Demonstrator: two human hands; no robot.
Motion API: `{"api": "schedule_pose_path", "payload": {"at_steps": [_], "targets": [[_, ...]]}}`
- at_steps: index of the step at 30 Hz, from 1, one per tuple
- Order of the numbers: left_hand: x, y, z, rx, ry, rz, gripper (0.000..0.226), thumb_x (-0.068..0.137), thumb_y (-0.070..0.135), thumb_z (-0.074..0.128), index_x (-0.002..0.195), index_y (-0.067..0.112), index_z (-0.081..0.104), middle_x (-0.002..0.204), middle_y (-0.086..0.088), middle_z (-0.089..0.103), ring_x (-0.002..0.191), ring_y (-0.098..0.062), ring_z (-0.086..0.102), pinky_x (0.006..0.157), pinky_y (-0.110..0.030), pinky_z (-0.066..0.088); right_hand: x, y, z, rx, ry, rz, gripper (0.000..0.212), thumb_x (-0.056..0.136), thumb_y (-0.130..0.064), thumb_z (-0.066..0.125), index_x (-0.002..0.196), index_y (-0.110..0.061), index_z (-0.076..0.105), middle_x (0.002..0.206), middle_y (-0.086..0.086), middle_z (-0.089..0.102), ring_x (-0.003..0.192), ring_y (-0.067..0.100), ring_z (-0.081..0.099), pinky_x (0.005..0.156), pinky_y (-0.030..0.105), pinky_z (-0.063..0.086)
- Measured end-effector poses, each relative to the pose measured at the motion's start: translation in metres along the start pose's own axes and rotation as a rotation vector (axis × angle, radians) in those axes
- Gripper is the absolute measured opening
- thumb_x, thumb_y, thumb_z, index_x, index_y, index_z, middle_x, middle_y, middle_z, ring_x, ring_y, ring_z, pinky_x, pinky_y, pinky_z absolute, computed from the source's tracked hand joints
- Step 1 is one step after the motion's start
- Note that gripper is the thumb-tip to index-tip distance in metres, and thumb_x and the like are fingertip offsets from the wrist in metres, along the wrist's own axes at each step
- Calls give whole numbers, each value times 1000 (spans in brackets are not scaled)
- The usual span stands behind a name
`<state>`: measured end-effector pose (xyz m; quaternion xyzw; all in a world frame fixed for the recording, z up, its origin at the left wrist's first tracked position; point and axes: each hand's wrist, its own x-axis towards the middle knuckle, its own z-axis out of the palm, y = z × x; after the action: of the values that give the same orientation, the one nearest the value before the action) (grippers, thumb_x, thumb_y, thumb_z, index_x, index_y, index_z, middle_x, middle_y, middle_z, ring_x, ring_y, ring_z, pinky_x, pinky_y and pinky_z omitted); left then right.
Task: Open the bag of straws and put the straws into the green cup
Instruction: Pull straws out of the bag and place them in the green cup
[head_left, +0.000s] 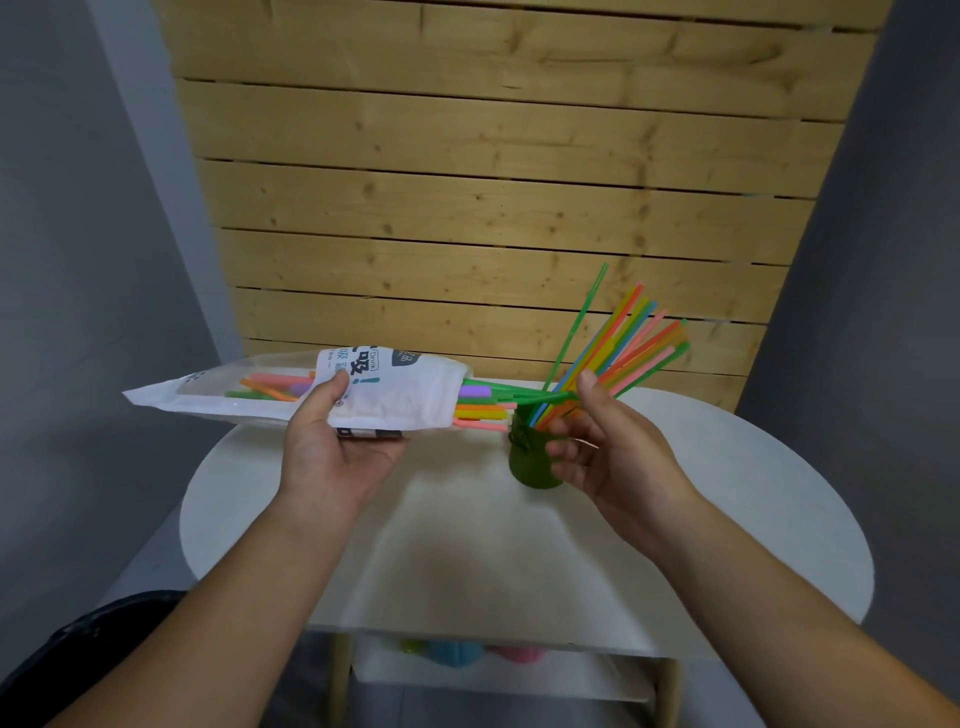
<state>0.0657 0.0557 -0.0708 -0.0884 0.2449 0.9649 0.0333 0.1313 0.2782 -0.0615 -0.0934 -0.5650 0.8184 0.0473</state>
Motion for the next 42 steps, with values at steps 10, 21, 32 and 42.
{"api": "schedule_pose_path", "payload": {"at_steps": [10, 21, 32, 42], "targets": [[-5, -8, 2, 27, -26, -8, 21, 94, 17, 64, 114, 14, 68, 107, -9, 79, 100, -28, 76, 92, -52, 57, 3, 20, 41, 86, 74, 45, 42, 91, -54, 58, 103, -13, 59, 66, 0, 44, 50, 12, 41, 48, 28, 38], [-4, -14, 0, 29, -22, -27, 24, 94, 17, 65, 118, 14, 67, 111, -11, 78, 98, -29, 76, 88, -56, 58, 6, 5, 43, 172, 225, -117, 21, 99, -31, 55, 90, -12, 58, 60, 1, 45, 51, 9, 44, 53, 23, 41], [-1, -8, -1, -8, -1, -20, 19, 95, 15, 63, 113, 14, 68, 110, -10, 78, 101, -29, 75, 86, -56, 58, 2, -13, 21, 43, 206, -245, 22, 100, -30, 54, 97, -11, 64, 77, 7, 64, 61, 11, 61, 57, 22, 54], [3, 0, -3, -30, 15, -3, 22, 95, 15, 62, 116, 13, 67, 111, -10, 78, 104, -30, 74, 81, -52, 61, -5, -37, -13, 57, 208, -316, 20, 102, -26, 50, 99, -13, 65, 64, -5, 70, 57, 8, 62, 59, 22, 58]]}}
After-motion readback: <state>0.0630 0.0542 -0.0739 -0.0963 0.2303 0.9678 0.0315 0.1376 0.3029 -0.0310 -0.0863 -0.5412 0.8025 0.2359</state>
